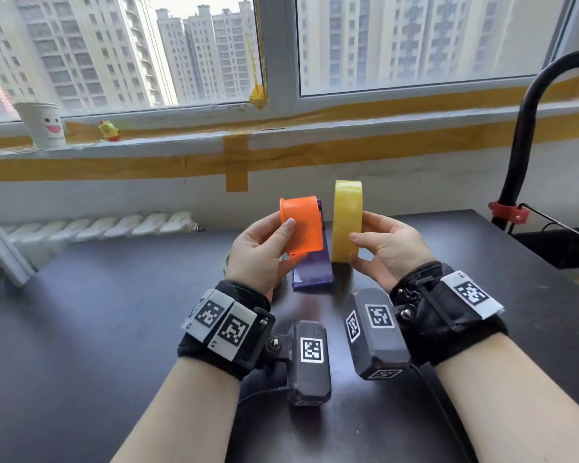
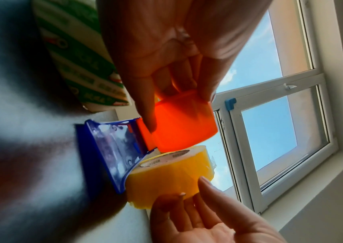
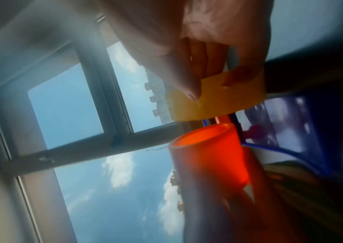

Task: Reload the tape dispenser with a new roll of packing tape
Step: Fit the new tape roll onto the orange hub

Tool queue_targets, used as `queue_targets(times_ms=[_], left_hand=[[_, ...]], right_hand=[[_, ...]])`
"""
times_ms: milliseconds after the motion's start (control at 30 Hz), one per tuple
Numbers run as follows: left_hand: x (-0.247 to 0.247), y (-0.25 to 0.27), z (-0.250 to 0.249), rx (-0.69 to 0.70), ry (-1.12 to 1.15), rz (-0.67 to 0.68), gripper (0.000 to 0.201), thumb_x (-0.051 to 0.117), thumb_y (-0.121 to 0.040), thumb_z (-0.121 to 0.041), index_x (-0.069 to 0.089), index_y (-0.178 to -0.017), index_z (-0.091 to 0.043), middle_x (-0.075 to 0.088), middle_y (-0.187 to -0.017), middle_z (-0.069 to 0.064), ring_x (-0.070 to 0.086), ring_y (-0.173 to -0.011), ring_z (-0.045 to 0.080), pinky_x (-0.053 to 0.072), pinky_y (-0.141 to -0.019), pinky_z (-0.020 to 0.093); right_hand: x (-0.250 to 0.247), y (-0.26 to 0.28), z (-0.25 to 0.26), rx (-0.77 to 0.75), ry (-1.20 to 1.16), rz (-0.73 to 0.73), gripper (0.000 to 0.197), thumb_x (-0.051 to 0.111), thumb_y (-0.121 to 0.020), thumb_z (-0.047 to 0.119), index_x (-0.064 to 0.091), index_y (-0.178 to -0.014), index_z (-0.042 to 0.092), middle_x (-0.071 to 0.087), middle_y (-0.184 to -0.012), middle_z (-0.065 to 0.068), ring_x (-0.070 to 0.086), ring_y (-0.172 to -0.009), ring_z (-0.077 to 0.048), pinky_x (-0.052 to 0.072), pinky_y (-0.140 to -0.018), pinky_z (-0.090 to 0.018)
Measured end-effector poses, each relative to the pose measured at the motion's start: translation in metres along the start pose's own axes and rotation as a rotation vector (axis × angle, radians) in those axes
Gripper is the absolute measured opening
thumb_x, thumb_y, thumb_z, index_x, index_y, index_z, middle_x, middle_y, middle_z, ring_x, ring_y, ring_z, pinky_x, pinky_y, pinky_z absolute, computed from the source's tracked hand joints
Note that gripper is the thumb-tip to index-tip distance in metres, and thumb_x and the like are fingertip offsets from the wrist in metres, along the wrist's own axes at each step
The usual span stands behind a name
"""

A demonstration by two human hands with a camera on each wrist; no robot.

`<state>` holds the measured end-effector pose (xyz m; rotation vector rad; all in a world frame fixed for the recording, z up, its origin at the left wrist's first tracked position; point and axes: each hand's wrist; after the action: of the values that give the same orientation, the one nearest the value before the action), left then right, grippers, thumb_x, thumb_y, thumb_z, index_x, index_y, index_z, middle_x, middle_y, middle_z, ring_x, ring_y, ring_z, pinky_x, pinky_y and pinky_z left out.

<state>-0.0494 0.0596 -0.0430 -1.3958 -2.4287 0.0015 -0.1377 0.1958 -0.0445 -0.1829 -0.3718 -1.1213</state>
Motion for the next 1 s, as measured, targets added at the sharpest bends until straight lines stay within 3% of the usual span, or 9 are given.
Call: queue_targets(times_ms=[67, 167, 267, 367, 467, 667, 767, 900, 1000], left_hand=[[-0.001, 0.001, 0.000, -0.018, 0.007, -0.018, 0.017, 0.054, -0.092, -0.009, 0.066, -0.103, -0.014, 0.066, -0.089, 0.005, 0.063, -0.083, 0.017, 0.057, -0.075, 0.034], [-0.001, 0.003, -0.001, -0.046, 0.023, -0.013, 0.015, 0.053, -0.092, -0.009, 0.065, -0.095, -0.017, 0.065, -0.091, 0.006, 0.061, -0.088, 0.020, 0.052, -0.083, 0.041], [-0.002, 0.003, -0.001, -0.071, 0.029, -0.007, 0.016, 0.053, -0.092, -0.010, 0.064, -0.090, -0.021, 0.065, -0.090, 0.004, 0.061, -0.085, 0.019, 0.050, -0.085, 0.040], [-0.003, 0.003, -0.001, -0.090, 0.041, -0.014, 0.015, 0.054, -0.092, -0.010, 0.064, -0.090, -0.020, 0.065, -0.090, 0.004, 0.061, -0.089, 0.021, 0.049, -0.086, 0.041], [-0.003, 0.003, -0.001, -0.100, 0.046, -0.021, 0.014, 0.054, -0.092, -0.010, 0.064, -0.090, -0.020, 0.065, -0.089, 0.003, 0.060, -0.091, 0.023, 0.049, -0.087, 0.044], [-0.003, 0.003, -0.001, -0.107, 0.047, -0.033, 0.013, 0.054, -0.092, -0.011, 0.063, -0.100, -0.017, 0.064, -0.092, 0.005, 0.059, -0.098, 0.027, 0.050, -0.087, 0.046], [-0.004, 0.002, 0.000, -0.095, 0.034, -0.035, 0.017, 0.054, -0.092, -0.012, 0.062, -0.107, -0.015, 0.065, -0.090, 0.003, 0.063, -0.086, 0.020, 0.056, -0.077, 0.038], [-0.005, 0.003, 0.001, -0.097, 0.042, -0.040, 0.011, 0.055, -0.092, -0.013, 0.062, -0.093, -0.020, 0.064, -0.087, 0.002, 0.062, -0.079, 0.016, 0.053, -0.078, 0.038], [-0.005, 0.003, 0.002, -0.092, 0.040, -0.035, 0.011, 0.054, -0.092, -0.013, 0.063, -0.091, -0.020, 0.064, -0.086, 0.002, 0.062, -0.078, 0.016, 0.053, -0.076, 0.037]], right_hand=[[0.001, 0.000, -0.002, -0.013, 0.036, -0.005, 0.041, 0.054, -0.085, -0.012, 0.056, -0.124, 0.002, 0.065, -0.086, -0.004, 0.060, -0.069, -0.015, 0.046, -0.055, -0.025], [0.003, 0.000, -0.006, -0.031, 0.115, -0.008, 0.037, 0.057, -0.085, -0.010, 0.056, -0.121, -0.002, 0.063, -0.083, -0.004, 0.060, -0.068, -0.014, 0.051, -0.047, -0.016], [0.005, -0.004, -0.013, -0.075, 0.237, -0.062, 0.036, 0.062, -0.084, -0.004, 0.055, -0.119, -0.007, 0.063, -0.088, -0.009, 0.061, -0.077, -0.020, 0.055, -0.066, -0.024], [0.004, -0.006, -0.015, -0.193, 0.469, -0.127, 0.029, 0.067, -0.082, 0.006, 0.061, -0.110, 0.002, 0.064, -0.098, -0.011, 0.059, -0.088, -0.020, 0.052, -0.077, -0.027], [0.003, -0.006, -0.014, -0.306, 0.455, -0.163, 0.030, 0.064, -0.086, 0.009, 0.062, -0.114, 0.001, 0.065, -0.105, -0.011, 0.059, -0.095, -0.018, 0.049, -0.092, -0.032], [0.005, -0.003, -0.001, -0.260, 0.170, -0.159, 0.017, 0.049, -0.096, 0.024, 0.064, -0.099, 0.015, 0.066, -0.088, -0.002, 0.061, -0.083, -0.017, 0.051, -0.082, -0.032], [0.004, -0.003, 0.001, -0.311, 0.210, -0.248, 0.022, 0.044, -0.098, 0.025, 0.060, -0.083, 0.022, 0.059, -0.079, 0.004, 0.054, -0.085, -0.015, 0.045, -0.083, -0.027], [0.000, -0.002, -0.003, -0.521, 0.393, -0.300, 0.015, 0.040, -0.099, 0.028, 0.053, -0.100, 0.021, 0.054, -0.085, -0.002, 0.049, -0.071, -0.010, 0.041, -0.068, -0.018], [-0.004, 0.001, -0.002, -0.467, 0.481, -0.219, 0.029, 0.062, -0.085, 0.041, 0.047, -0.107, 0.030, 0.053, -0.097, -0.001, 0.052, -0.087, -0.012, 0.043, -0.081, -0.024]])
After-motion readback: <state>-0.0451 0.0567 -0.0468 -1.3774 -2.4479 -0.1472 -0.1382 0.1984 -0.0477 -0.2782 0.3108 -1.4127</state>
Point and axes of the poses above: each hand's wrist, its own y-axis away from the middle knuckle, its own x-axis out of the palm, z = x × y
